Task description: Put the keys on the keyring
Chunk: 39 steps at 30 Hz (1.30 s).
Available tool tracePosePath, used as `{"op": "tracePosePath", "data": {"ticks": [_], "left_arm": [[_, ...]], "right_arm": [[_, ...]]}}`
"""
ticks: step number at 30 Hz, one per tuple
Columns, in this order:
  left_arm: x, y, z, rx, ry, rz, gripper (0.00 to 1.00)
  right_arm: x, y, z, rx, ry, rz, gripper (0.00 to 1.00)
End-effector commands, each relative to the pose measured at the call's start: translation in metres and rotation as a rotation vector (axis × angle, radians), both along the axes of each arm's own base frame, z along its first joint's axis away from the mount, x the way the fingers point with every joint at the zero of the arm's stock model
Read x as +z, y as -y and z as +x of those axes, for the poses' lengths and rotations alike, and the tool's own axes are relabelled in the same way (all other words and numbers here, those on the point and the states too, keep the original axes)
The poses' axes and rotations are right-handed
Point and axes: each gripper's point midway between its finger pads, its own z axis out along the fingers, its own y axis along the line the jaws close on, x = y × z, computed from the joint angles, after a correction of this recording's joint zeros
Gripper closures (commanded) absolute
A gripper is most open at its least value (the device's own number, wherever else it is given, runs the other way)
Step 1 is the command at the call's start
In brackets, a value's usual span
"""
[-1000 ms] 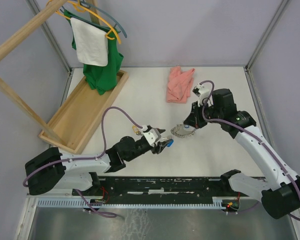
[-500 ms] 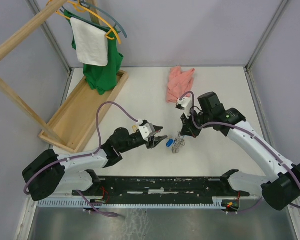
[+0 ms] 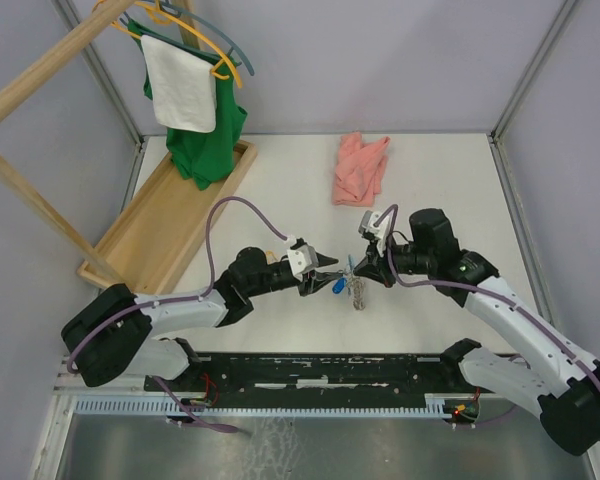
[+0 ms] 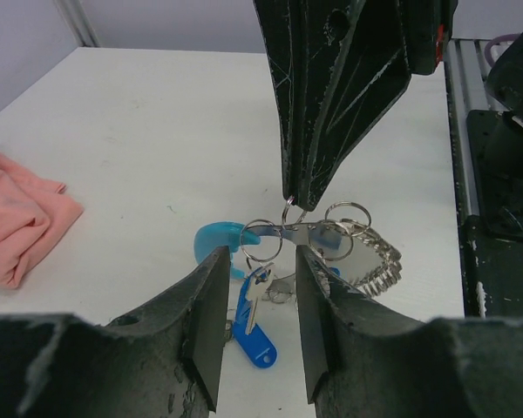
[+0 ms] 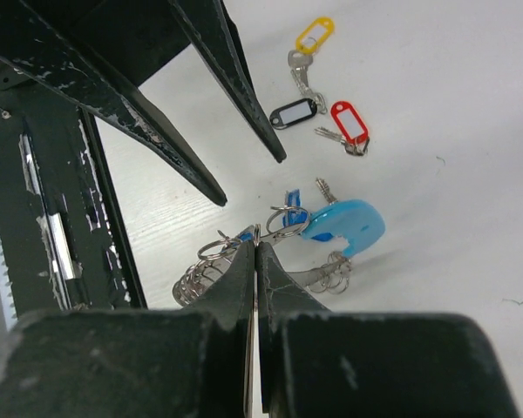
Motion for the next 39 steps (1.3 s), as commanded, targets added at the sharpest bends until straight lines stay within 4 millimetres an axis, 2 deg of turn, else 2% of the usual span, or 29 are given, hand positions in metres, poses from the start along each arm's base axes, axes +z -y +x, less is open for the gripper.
{"op": "tracePosePath", "data": {"ticks": [1, 8, 19, 31, 39], "left_arm": [[0.035, 0.012, -0.006, -0.083, 0.074, -0.098, 0.58], [0.028, 0.015, -0.013, -0.127, 0.061, -0.086, 0.60], [0.025, 0.020, -0.013, -0.152, 0.053, -0.069, 0.70], [0.020, 0.005, -0.017, -0.207, 0.020, -0.042, 0.70], [0.020, 0.009, -0.016, -0.227, 0.018, -0.039, 0.71]], "right_arm": [[0.032, -0.015, 0.005, 0.034, 0.155, 0.158, 0.99], [0.036, -0.019, -0.005, 0.064, 0.192, 0.247, 0.99], [0.036, -0.022, -0.013, 0.096, 0.192, 0.292, 0.99], [0.036, -0.023, -0.015, 0.107, 0.198, 0.299, 0.99], [0.035, -0.024, -0.016, 0.120, 0.186, 0.304, 0.99]]}}
